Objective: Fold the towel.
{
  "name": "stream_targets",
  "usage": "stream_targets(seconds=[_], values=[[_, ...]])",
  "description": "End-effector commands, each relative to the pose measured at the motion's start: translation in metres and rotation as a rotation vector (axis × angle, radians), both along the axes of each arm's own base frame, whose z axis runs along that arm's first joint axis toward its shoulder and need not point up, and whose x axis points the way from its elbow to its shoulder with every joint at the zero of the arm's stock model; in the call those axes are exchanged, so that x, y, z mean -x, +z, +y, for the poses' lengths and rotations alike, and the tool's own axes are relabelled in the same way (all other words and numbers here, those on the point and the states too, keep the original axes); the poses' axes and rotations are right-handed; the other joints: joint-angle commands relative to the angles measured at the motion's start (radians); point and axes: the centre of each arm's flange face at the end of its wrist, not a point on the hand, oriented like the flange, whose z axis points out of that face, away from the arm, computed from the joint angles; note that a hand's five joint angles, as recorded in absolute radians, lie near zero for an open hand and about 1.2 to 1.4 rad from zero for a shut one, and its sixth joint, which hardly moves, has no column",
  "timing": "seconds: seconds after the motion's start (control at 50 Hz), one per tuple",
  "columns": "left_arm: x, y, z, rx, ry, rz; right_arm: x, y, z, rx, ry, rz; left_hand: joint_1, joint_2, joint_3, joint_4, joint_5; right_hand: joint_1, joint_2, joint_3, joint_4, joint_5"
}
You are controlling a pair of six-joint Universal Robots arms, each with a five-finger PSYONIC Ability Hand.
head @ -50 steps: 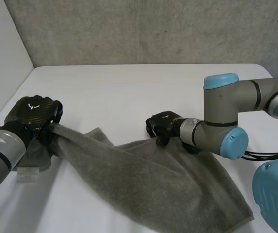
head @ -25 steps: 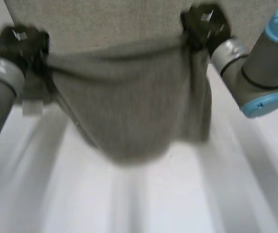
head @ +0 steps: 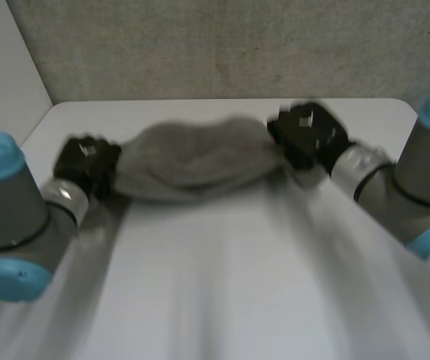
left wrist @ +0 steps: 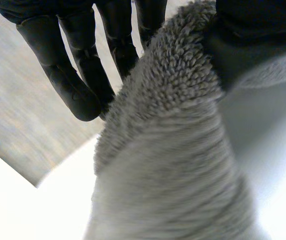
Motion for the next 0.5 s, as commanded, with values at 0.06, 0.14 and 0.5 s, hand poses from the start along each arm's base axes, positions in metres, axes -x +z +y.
stream_targets(seconds=[0.06,0.14,0.5], values=[[0.003,-0.053,0.031,-0.109,-0.094,-0.249,0.019,-0.078,0.028,-0.207,0.035,0.292,-0.028,-0.111,-0.154,-0.131,-0.242,-0.142,-0.139,-0.189,-0.179,-0.154],[0.008,-0.045,0.041,-0.088,-0.117,-0.246,0.021,-0.077,0.035,-0.236,0.035,0.304,-0.028,-0.111,-0.154,-0.131,-0.242,-0.379,-0.376,-0.426,-0.416,-0.392],[0.005,0.008,0.062,0.031,-0.123,-0.209,0.034,0.003,0.041,-0.132,-0.044,0.145,-0.794,-0.877,-0.919,-0.897,-1.008,-1.046,-1.042,-1.092,-1.083,-1.058]])
